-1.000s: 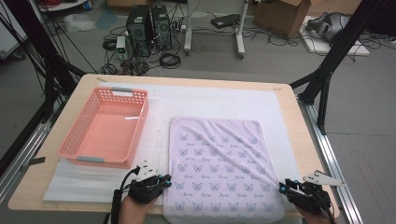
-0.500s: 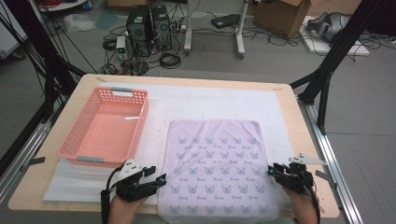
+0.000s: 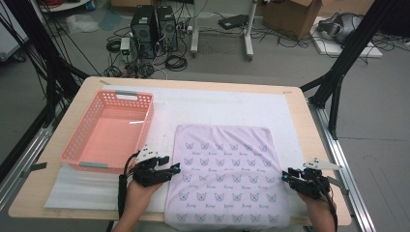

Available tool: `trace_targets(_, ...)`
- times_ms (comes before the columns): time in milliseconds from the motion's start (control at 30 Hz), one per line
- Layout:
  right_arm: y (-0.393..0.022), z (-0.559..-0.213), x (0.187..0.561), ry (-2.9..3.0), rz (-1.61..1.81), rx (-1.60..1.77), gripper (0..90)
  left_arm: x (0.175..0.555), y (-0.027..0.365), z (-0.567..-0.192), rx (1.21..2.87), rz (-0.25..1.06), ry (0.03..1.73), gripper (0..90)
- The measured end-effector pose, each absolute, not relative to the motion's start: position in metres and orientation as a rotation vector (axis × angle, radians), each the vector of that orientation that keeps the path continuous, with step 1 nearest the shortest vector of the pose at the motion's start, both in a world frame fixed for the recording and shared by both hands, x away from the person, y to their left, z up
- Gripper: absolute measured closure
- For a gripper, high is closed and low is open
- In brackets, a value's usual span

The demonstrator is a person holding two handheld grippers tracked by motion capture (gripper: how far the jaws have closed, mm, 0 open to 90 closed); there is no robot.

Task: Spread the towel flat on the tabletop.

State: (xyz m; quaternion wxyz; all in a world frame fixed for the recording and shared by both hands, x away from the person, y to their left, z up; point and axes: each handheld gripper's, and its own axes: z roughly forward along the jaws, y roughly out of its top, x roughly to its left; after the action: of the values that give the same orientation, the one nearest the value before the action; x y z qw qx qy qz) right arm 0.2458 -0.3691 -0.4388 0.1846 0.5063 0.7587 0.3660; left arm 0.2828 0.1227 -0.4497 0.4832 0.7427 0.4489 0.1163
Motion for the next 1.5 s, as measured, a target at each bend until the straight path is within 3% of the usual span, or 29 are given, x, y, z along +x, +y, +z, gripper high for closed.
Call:
trace_targets(367,-0.369,-0.436,0.244,2.122,1.085,1.419,62.8,0.312,0.104,-0.452,1.883,0.364,1.174,59.2)
trace_targets(500,-0.366,-0.437,0.245,2.128,1.092,1.409,62.9,0.317,0.099,-0.452,1.911,0.408,1.165,57.3)
trace_targets(567,-0.365,-0.437,0.246,2.137,1.089,1.406,62.8,0.318,0.098,-0.452,1.927,0.435,1.158,68.0)
trace_targets(633,-0.364,-0.437,0.247,2.139,1.09,1.403,62.9,0.319,0.099,-0.451,1.929,0.426,1.153,84.8)
trace_targets(800,-0.364,-0.436,0.247,2.122,1.093,1.409,63.0,0.321,0.105,-0.45,1.907,0.478,1.216,87.6)
trace_targets(867,-0.366,-0.437,0.248,2.108,1.088,1.42,63.0,0.321,0.108,-0.451,1.899,0.484,1.209,85.8)
trace_targets(967,-0.366,-0.438,0.252,2.088,1.084,1.439,64.1,0.317,0.111,-0.449,1.865,0.47,1.188,65.4)
trace_targets(1133,-0.359,-0.444,0.267,2.116,1.061,1.437,71.2,0.309,0.117,-0.447,1.792,0.378,1.103,52.4)
trace_targets(1233,-0.354,-0.447,0.272,2.135,1.021,1.425,85.8,0.303,0.12,-0.446,1.74,0.329,1.05,47.3)
trace_targets(1300,-0.355,-0.445,0.272,2.111,0.953,1.417,85.6,0.301,0.123,-0.446,1.715,0.313,1.021,44.2)
trace_targets(1333,-0.355,-0.445,0.271,2.105,0.96,1.435,82.0,0.3,0.124,-0.446,1.701,0.305,1.01,42.5)
trace_targets(1367,-0.356,-0.444,0.27,2.096,0.96,1.434,72.6,0.3,0.124,-0.445,1.688,0.298,0.996,40.3)
trace_targets(1500,-0.364,-0.438,0.261,2.081,1.052,1.399,55.5,0.296,0.126,-0.444,1.657,0.255,0.942,34.6)
